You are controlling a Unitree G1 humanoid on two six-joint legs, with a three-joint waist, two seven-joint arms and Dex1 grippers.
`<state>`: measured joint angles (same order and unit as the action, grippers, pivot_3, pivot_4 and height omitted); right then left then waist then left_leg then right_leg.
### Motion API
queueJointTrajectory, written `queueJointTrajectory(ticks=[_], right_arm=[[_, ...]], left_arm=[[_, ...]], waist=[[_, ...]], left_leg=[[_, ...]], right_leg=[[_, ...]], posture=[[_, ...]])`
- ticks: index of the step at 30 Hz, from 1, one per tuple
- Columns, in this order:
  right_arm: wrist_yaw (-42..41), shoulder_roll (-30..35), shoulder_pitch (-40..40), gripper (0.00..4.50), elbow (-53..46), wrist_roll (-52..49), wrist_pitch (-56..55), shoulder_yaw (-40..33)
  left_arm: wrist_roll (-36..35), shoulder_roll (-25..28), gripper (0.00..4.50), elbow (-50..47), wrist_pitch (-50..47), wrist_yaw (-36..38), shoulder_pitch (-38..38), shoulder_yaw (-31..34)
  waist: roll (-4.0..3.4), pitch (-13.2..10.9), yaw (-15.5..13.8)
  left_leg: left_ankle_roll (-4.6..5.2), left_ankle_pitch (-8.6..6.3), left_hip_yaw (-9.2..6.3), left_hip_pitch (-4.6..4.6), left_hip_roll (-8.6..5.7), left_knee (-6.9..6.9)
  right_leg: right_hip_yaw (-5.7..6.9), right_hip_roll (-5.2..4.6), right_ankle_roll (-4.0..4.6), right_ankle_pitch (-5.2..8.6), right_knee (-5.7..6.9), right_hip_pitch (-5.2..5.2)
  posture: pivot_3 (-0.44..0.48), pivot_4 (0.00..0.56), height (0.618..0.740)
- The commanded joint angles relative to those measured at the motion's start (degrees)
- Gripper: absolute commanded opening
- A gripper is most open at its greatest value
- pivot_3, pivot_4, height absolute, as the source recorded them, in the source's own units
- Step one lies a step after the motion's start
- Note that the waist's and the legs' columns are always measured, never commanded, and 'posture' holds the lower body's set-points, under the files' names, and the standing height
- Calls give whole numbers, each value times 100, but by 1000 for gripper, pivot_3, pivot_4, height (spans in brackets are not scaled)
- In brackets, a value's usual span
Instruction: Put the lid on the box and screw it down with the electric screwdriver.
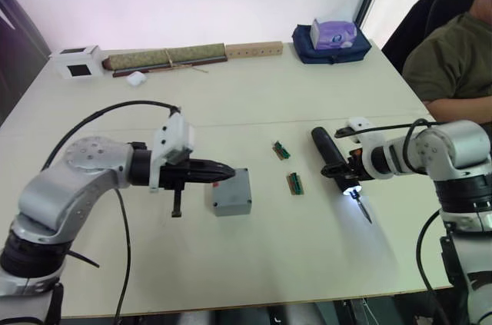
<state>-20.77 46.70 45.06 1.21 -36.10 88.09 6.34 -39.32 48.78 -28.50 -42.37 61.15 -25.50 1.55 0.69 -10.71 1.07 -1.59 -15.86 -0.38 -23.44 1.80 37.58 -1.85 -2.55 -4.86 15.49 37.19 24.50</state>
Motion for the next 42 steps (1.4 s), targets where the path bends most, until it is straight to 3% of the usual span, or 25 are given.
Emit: queueJointTrajectory(ticks=[1,7,13,17,19,29,42], right_arm=[[-405,407,197,4468,-687,275,-697,139],[-1405,476,-114,4468,-2174,160,-2033,94],[-1736,-69,-858,2357,-2539,477,-3027,490],[-1944,-301,-1055,593,-2438,716,-3372,880],[-2064,-342,-1114,44,-2419,825,-3500,1011],[-2377,-1142,-1045,44,-2210,812,-3309,1502],[-2547,-1534,-807,44,-2104,839,-2601,1792]], left_arm=[[-16,231,0,-105,-27,-58,171,276],[471,745,0,186,317,-13,1132,452],[1163,519,0,772,965,-175,1497,6],[1365,229,0,915,1094,-227,1390,-297],[1451,129,0,939,1117,-249,1325,-405],[1990,-480,0,1521,1525,-213,762,-1042],[2685,-1340,0,3021,2345,-201,-287,-1316]], waist=[[0,0,0],[-3,-2,51],[1,-1,-45],[3,-1,-33],[4,-1,-33],[5,0,-11],[5,0,-29]], left_leg=[[0,0,-1,0,0,2],[0,0,-1,4,5,-2],[0,0,-3,4,2,-5],[0,0,4,-7,0,36],[0,0,4,-6,0,44],[0,0,-3,2,2,45],[0,0,-6,2,-1,55]], right_leg=[[0,0,0,0,3,0],[0,5,0,0,4,3],[6,-4,1,0,3,-2],[3,-11,0,-1,2,-13],[1,-10,-1,-2,2,-17],[4,-3,-4,-5,31,-14],[7,-5,-5,-7,41,-15]], posture=[[0,150,740],[0,150,740],[0,150,740],[0,150,740],[0,150,740],[0,150,740],[0,150,740]])
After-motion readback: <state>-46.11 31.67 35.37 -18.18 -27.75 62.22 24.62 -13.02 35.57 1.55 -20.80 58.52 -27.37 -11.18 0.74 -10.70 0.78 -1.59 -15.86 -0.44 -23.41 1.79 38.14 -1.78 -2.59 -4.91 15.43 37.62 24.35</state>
